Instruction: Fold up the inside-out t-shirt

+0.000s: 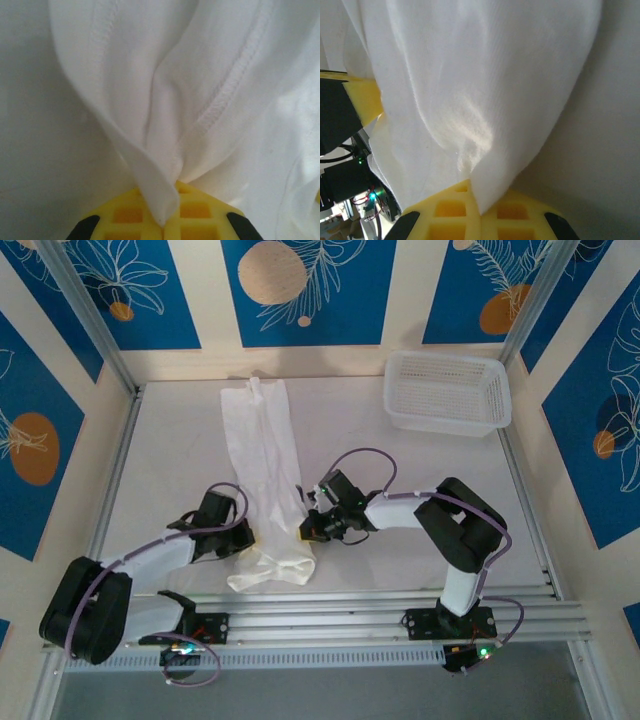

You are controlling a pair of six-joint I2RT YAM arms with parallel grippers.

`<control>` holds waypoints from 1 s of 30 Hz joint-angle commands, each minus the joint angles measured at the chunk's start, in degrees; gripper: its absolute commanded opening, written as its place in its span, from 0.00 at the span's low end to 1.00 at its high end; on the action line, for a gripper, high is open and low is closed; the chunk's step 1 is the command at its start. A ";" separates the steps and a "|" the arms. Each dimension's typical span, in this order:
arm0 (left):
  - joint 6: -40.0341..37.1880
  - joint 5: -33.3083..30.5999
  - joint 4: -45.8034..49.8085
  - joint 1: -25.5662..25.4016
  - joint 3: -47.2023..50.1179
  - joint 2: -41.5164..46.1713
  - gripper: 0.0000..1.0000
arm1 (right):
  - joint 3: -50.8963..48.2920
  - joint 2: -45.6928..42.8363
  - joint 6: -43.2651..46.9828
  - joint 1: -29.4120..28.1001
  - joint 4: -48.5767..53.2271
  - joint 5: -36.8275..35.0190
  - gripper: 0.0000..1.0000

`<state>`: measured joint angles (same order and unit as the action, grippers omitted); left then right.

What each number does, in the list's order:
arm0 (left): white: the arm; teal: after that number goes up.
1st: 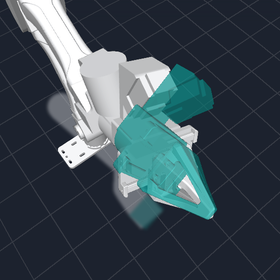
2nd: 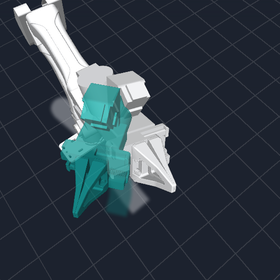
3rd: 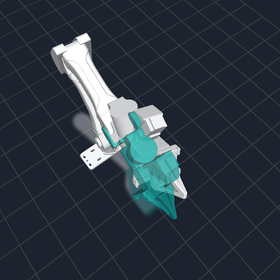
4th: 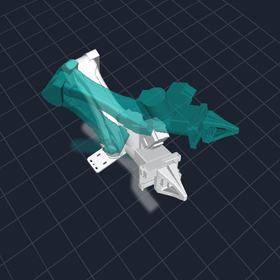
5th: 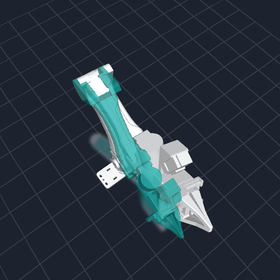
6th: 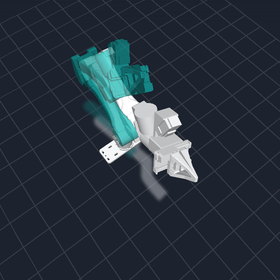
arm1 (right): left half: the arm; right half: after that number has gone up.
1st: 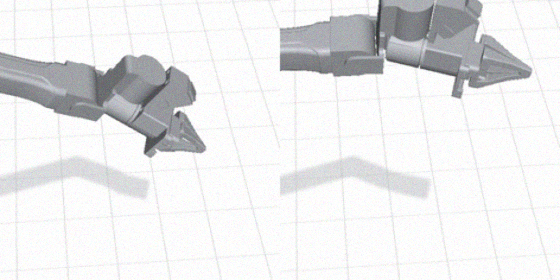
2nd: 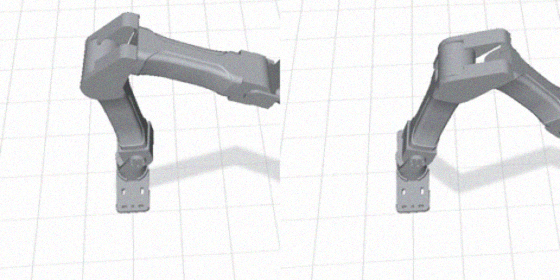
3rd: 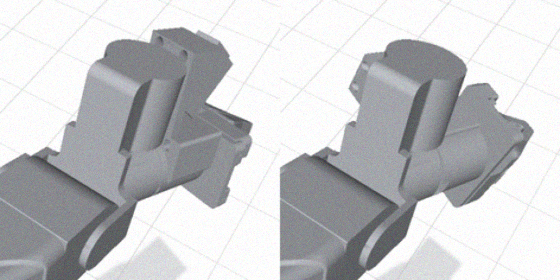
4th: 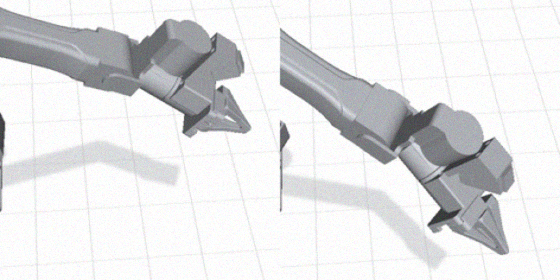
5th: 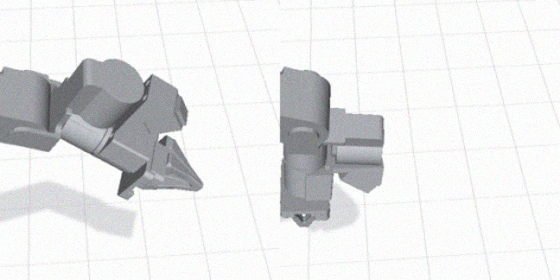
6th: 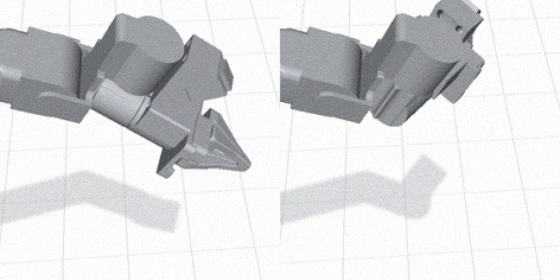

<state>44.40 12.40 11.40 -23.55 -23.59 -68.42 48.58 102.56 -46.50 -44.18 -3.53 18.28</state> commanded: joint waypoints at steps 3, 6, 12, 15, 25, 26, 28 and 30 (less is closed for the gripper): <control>2.31 0.79 5.75 -1.30 3.64 6.41 0.00 | -5.54 -4.42 -1.49 1.37 -0.27 0.33 0.00; 4.36 1.88 9.81 -2.17 5.86 10.96 0.00 | -8.20 -6.75 -0.76 1.00 1.00 1.60 0.00; 4.62 2.19 13.78 -5.42 5.85 13.02 0.00 | -9.36 -10.99 1.17 0.38 3.51 1.49 0.00; 5.40 2.26 13.65 -6.75 5.12 14.09 0.00 | -10.37 -12.93 0.96 0.31 4.63 1.07 0.00; 2.87 -8.91 25.78 -9.64 -4.52 20.75 0.00 | -7.59 -21.35 6.91 0.08 13.85 -3.37 0.00; 2.78 -10.76 26.31 -9.60 -6.40 20.76 0.00 | -5.35 -21.35 7.84 0.51 15.05 -4.07 0.00; 1.92 -14.56 26.37 -9.63 -10.29 20.68 0.00 | -0.85 -20.86 10.31 1.57 16.48 -5.93 0.00; 0.35 -18.47 25.34 -9.58 -13.74 20.03 0.00 | 3.23 -19.62 12.50 2.83 16.29 -6.73 0.00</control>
<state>47.46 2.90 34.17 -32.93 -32.71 -48.45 46.83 82.74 -39.09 -42.87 10.22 14.48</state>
